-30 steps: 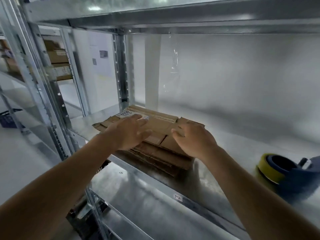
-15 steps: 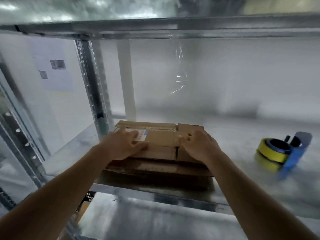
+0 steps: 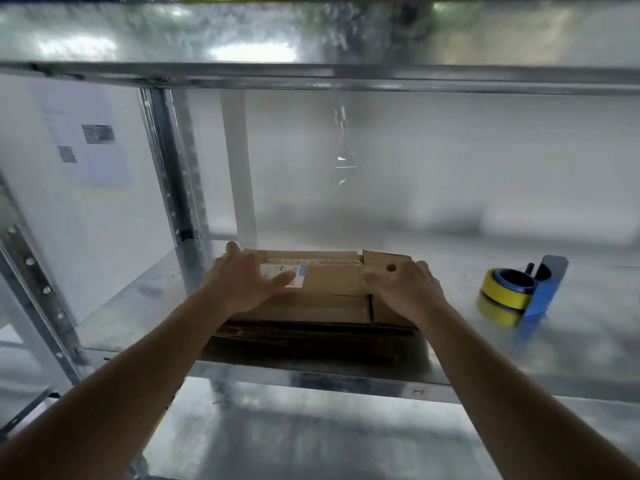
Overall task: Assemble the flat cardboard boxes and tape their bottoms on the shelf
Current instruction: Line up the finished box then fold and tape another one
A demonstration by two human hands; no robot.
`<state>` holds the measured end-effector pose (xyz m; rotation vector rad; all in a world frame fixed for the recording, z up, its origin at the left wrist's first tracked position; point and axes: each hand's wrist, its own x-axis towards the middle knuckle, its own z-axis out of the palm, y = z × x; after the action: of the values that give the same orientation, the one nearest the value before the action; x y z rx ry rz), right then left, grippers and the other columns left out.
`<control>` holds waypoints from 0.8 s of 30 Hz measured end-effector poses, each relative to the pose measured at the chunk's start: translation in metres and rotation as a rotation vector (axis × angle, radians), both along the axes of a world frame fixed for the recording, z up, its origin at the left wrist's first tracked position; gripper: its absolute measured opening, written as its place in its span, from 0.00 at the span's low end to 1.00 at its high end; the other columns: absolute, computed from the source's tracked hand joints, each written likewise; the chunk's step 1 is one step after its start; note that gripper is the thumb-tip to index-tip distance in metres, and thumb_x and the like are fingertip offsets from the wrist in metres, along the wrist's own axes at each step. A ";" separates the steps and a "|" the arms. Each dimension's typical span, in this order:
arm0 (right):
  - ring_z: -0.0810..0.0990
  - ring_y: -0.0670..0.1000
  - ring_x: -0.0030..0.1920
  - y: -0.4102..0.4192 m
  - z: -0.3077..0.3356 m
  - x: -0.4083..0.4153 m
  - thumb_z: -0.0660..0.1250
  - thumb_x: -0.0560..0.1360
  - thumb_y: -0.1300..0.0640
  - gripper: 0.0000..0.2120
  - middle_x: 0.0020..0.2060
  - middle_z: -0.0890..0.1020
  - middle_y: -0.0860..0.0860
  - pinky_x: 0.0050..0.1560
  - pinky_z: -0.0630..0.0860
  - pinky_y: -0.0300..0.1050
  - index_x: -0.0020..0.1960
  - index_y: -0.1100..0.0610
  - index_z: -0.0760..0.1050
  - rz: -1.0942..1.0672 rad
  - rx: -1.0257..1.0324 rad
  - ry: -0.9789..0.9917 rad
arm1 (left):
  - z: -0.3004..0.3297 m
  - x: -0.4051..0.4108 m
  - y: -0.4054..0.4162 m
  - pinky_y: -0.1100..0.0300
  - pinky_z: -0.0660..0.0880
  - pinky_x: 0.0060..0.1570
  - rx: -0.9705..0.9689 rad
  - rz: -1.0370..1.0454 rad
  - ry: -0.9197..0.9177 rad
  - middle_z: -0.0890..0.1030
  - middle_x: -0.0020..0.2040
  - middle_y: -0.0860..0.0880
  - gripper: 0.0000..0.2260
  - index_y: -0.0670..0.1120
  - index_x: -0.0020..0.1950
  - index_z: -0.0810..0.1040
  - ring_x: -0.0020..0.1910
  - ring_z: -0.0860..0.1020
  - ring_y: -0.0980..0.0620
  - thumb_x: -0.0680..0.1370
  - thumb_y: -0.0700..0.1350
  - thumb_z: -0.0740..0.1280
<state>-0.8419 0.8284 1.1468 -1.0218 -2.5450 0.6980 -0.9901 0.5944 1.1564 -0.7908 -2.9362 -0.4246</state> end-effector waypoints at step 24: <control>0.80 0.53 0.59 0.037 0.022 0.093 0.72 0.66 0.33 0.43 0.64 0.76 0.50 0.57 0.81 0.55 0.77 0.43 0.64 0.151 -0.457 0.434 | 0.038 0.067 0.030 0.44 0.83 0.54 0.970 -0.069 -0.803 0.87 0.54 0.46 0.15 0.61 0.66 0.75 0.53 0.86 0.43 0.80 0.57 0.70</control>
<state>-0.7486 0.8652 1.1685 -0.6984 -2.1384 1.4192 -0.9234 0.6240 1.1944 -0.6256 -2.6205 -2.3588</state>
